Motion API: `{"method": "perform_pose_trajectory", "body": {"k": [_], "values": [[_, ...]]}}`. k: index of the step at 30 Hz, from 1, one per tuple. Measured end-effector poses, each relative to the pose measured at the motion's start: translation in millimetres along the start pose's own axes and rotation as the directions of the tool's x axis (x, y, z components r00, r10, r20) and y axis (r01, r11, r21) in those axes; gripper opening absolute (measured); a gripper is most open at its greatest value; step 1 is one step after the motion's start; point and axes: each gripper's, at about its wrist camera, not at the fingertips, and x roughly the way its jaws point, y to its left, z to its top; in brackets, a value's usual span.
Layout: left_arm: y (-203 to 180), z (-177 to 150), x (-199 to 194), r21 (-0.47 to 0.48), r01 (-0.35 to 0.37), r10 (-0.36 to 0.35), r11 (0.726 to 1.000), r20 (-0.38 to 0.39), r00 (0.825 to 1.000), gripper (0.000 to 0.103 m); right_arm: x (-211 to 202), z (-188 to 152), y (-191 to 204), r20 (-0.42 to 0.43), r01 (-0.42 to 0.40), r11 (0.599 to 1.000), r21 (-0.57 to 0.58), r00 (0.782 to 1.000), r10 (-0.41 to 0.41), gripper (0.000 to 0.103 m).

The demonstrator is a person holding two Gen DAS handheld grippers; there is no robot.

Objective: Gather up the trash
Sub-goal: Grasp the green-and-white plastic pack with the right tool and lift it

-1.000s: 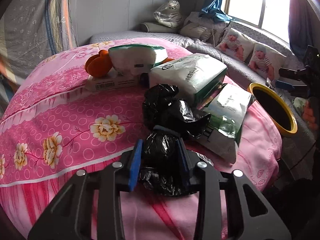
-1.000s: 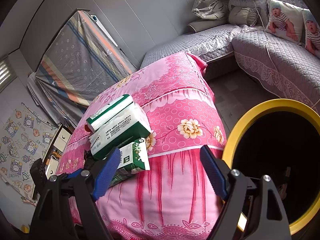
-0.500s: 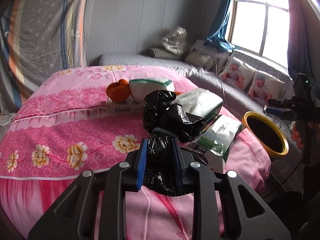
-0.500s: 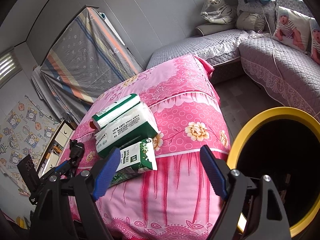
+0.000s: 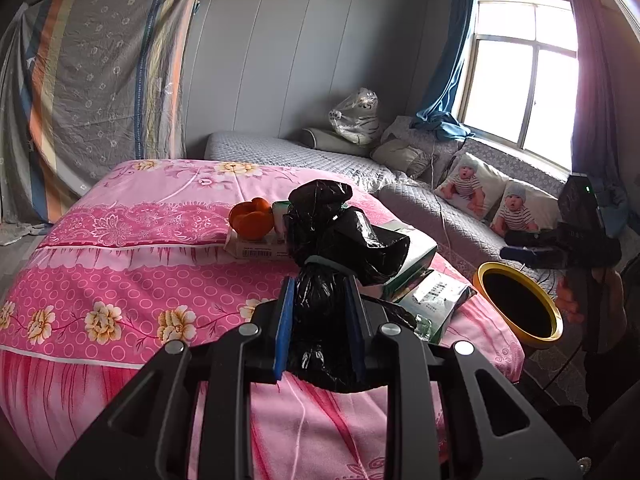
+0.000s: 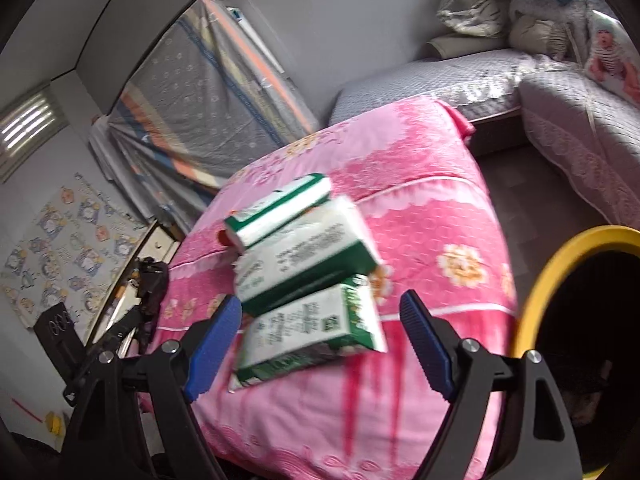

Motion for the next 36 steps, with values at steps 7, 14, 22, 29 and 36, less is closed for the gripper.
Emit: {"method": "perform_pose_trajectory", "body": {"k": [7,14,22,29,36], "values": [[5.9,-3.8,-0.5,-0.018,0.004,-0.004,1.0,0.001,1.0,0.023,53.9,55.7,38.3,-0.072,-0.162,0.986,0.038,0.984,0.164,0.081],[11.9,-6.2,-5.5,-0.024,-0.006,0.006,1.0,0.012,1.0,0.023,149.1,115.0,31.0,-0.211,-0.233,0.928,0.29,0.931,0.299,0.081],[18.0,-7.1,-10.1,-0.029,-0.012,0.013,1.0,0.02,1.0,0.023,215.8,121.6,19.3,-0.343,-0.1,0.917,0.385,0.907,0.243,0.082],[19.7,-8.5,-10.5,-0.039,0.007,-0.006,0.999,0.027,1.0,0.023,244.8,130.1,31.8,-0.425,0.008,0.948,0.32,0.895,0.135,0.087],[22.5,-9.9,-11.2,-0.049,0.014,-0.012,0.999,0.029,0.999,0.023,286.6,141.0,49.5,-0.5,0.114,0.974,0.196,0.866,-0.001,0.088]]}}
